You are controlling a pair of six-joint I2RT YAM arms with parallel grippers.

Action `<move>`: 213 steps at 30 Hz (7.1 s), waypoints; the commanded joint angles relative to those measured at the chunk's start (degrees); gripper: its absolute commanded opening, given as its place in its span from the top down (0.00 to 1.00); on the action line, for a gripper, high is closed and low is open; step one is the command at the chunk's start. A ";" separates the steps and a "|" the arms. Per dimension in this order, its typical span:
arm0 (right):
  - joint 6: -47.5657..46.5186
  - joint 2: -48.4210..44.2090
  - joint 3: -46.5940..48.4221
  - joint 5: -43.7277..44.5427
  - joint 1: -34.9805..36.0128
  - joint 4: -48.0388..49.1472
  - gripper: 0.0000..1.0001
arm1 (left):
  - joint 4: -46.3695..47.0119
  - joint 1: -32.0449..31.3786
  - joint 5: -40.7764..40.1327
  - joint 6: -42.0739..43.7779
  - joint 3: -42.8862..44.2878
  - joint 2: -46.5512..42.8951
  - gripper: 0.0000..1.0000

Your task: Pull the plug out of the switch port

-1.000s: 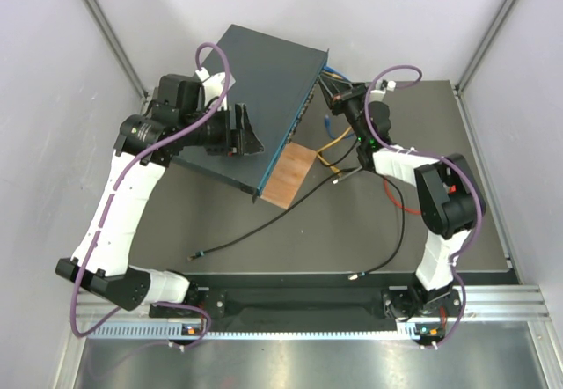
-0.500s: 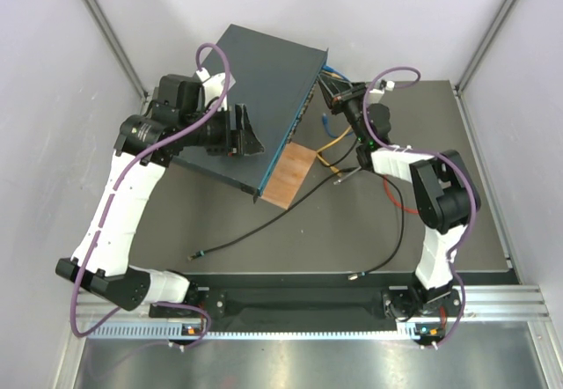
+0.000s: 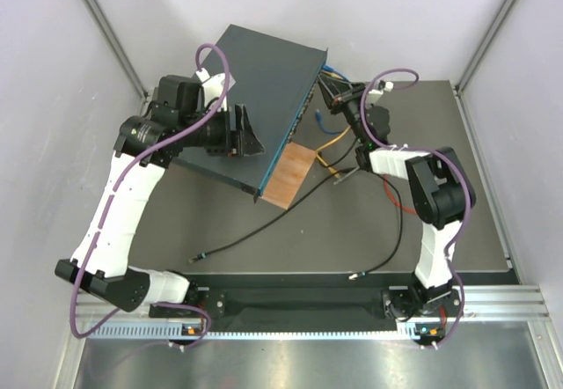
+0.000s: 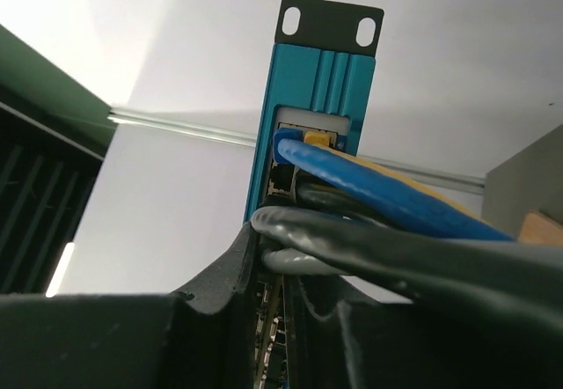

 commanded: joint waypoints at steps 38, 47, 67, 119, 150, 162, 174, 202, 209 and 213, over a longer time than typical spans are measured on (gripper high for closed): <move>-16.14 -17.56 8.29 0.92 -0.01 -45.24 1.00 | 0.89 0.20 0.36 -0.21 1.13 -1.36 0.28; -9.97 -17.29 -0.59 -1.10 0.25 -34.24 1.00 | 0.45 0.11 -0.08 -0.12 1.13 -2.24 0.28; -28.89 -48.92 6.97 -12.52 -6.75 -88.48 1.00 | 7.21 0.11 -1.22 -3.11 0.08 -3.91 0.27; -31.02 -29.08 15.07 -20.96 -17.42 -71.83 0.48 | 4.40 0.11 -2.10 -6.54 3.95 -1.19 0.28; -11.14 -14.84 13.30 8.39 1.93 -48.60 0.66 | -0.17 0.11 -0.60 -0.74 6.50 1.63 0.28; -10.00 -15.28 10.49 11.73 1.93 -47.02 0.67 | -1.31 0.20 -0.78 0.32 6.59 1.63 0.28; -7.80 -11.59 12.60 10.95 2.19 -45.00 0.70 | -1.66 0.20 -1.31 0.41 6.58 1.19 0.28; -6.31 -9.83 12.95 6.29 2.37 -39.46 0.77 | -1.75 0.11 -1.49 0.49 5.71 0.57 0.28; -7.01 -8.69 15.49 6.20 2.63 -43.50 0.84 | -1.66 0.20 -1.75 0.49 5.44 0.40 0.28; -9.03 -8.07 17.51 6.20 2.63 -45.78 0.85 | -1.75 0.20 -1.66 0.49 5.44 0.40 0.28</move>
